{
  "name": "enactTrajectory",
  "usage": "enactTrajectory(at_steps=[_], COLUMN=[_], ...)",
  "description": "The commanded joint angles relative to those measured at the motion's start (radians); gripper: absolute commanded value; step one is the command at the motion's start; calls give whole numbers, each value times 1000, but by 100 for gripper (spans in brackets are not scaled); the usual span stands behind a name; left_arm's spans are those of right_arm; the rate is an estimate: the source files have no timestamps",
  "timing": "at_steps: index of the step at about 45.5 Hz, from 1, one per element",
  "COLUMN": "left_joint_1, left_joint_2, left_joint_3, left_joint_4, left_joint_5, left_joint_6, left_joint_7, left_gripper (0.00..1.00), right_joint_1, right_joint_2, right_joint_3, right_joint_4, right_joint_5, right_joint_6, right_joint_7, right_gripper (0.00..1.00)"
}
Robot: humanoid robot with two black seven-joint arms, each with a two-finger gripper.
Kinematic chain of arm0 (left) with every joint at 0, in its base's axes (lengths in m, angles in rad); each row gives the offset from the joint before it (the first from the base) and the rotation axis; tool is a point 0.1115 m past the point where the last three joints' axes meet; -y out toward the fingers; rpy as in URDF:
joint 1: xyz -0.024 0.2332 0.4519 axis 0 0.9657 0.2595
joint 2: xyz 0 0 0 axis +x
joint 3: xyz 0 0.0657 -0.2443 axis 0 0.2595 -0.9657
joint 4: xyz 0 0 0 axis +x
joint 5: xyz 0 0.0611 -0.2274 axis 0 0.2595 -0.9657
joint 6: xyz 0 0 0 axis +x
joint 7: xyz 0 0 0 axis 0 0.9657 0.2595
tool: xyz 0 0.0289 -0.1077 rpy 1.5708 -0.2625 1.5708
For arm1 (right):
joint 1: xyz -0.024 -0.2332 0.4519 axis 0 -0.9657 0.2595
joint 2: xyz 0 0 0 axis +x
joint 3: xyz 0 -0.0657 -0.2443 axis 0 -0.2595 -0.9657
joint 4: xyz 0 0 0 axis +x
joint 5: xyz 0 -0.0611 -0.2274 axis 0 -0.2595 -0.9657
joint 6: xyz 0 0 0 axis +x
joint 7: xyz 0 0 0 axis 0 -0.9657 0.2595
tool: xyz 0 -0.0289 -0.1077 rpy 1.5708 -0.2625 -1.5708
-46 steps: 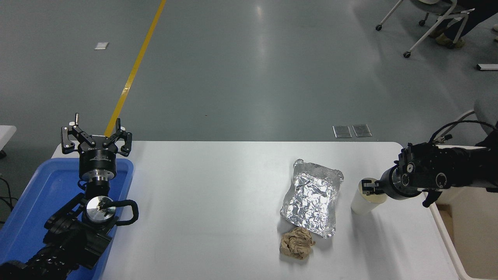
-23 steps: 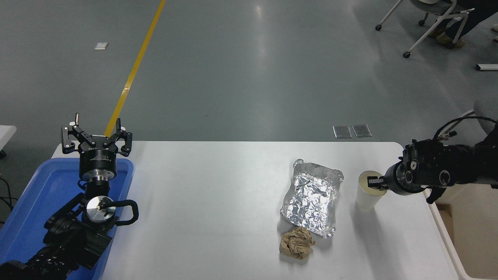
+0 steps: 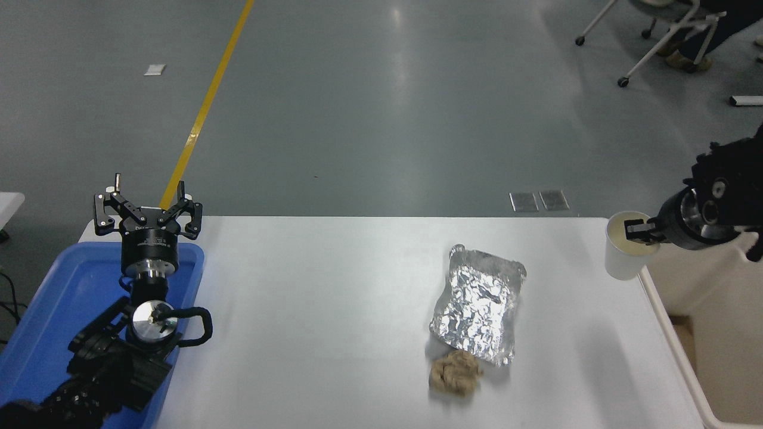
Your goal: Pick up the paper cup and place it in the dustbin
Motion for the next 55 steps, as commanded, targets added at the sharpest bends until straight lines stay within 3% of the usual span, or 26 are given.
enactTrajectory(at_steps=[1, 9, 26, 33, 37, 43, 50, 55], left_joint_1=[0, 0, 0, 0, 0, 0, 0, 0], left_joint_2=[1, 1, 1, 1, 1, 1, 1, 1], left_joint_3=[0, 0, 0, 0, 0, 0, 0, 0], left_joint_4=[0, 0, 0, 0, 0, 0, 0, 0], left_joint_5=[0, 0, 0, -2, -2, -2, -2, -2], left_joint_6=[0, 0, 0, 0, 0, 0, 0, 2], left_joint_7=[0, 0, 0, 0, 0, 0, 0, 0], left_gripper=[99, 99, 99, 99, 99, 99, 99, 99], right_joint_1=[330, 471, 439, 244, 59, -263, -564, -825], right_joint_2=[-85, -93, -136, -289, -341, -384, -415, -365], right_joint_3=[-62, -85, -215, -183, -126, 42, 291, 457], right_joint_4=[94, 97, -76, -337, -502, -710, -831, -917], right_joint_5=[2, 0, -92, -144, -144, -130, -80, 22], right_joint_6=[172, 271, 258, 208, 145, 61, 5, -35], right_joint_7=[3, 3, 9, 12, 37, 84, 75, 63], right_gripper=[0, 0, 0, 0, 0, 0, 0, 0])
